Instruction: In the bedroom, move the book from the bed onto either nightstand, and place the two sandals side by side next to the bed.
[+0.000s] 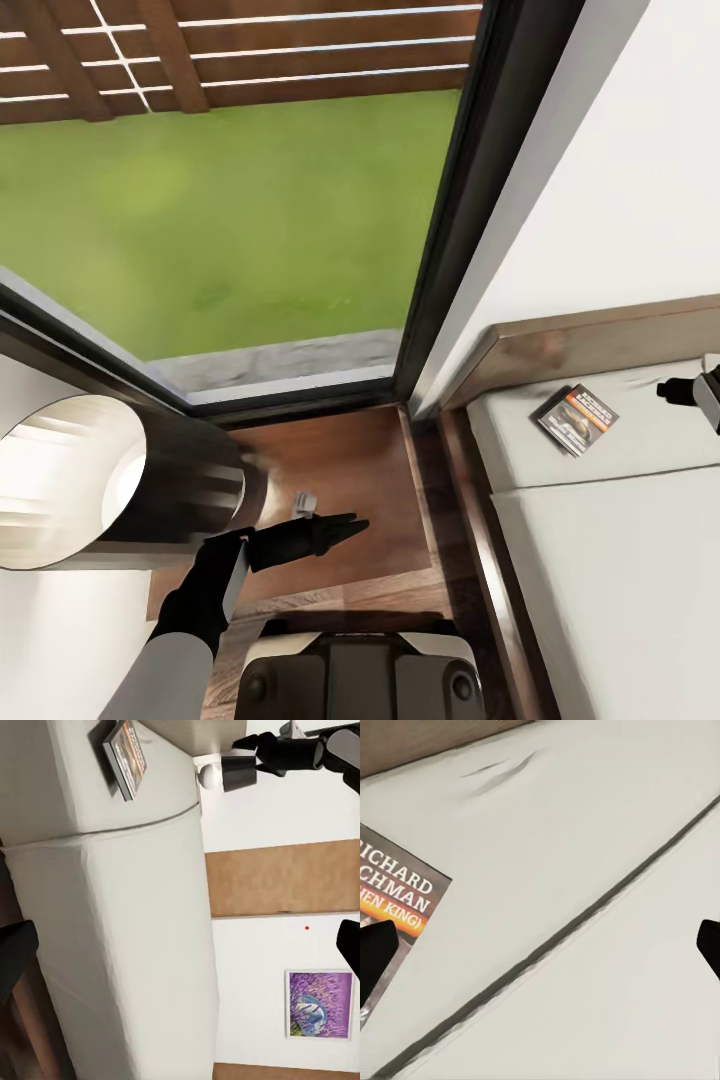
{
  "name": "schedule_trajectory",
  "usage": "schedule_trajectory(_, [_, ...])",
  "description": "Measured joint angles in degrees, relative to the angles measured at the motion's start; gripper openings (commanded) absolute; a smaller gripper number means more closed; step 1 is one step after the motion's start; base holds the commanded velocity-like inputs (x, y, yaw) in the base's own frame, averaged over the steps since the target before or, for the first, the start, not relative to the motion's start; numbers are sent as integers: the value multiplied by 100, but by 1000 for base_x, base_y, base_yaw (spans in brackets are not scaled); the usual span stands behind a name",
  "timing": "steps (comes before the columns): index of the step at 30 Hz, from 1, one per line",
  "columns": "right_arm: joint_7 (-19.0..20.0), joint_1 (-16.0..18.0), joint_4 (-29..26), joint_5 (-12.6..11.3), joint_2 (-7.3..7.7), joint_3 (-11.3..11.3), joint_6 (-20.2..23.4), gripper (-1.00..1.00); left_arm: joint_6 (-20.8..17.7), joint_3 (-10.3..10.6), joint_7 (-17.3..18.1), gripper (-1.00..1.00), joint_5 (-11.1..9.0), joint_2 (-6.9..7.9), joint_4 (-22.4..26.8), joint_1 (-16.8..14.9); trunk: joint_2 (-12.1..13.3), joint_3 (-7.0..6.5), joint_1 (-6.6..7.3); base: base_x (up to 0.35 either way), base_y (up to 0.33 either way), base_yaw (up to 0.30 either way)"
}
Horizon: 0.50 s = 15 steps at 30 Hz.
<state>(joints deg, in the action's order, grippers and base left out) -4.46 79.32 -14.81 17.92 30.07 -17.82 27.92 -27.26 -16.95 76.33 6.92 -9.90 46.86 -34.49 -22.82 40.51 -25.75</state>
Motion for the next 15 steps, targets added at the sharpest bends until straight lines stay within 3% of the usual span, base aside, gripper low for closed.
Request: schedule_trajectory(15, [-12, 0, -64, -113, -15, -46, -42, 100, 0, 0, 0, 100, -5, 0, 0, 0, 0, 0, 0, 0, 0, 0])
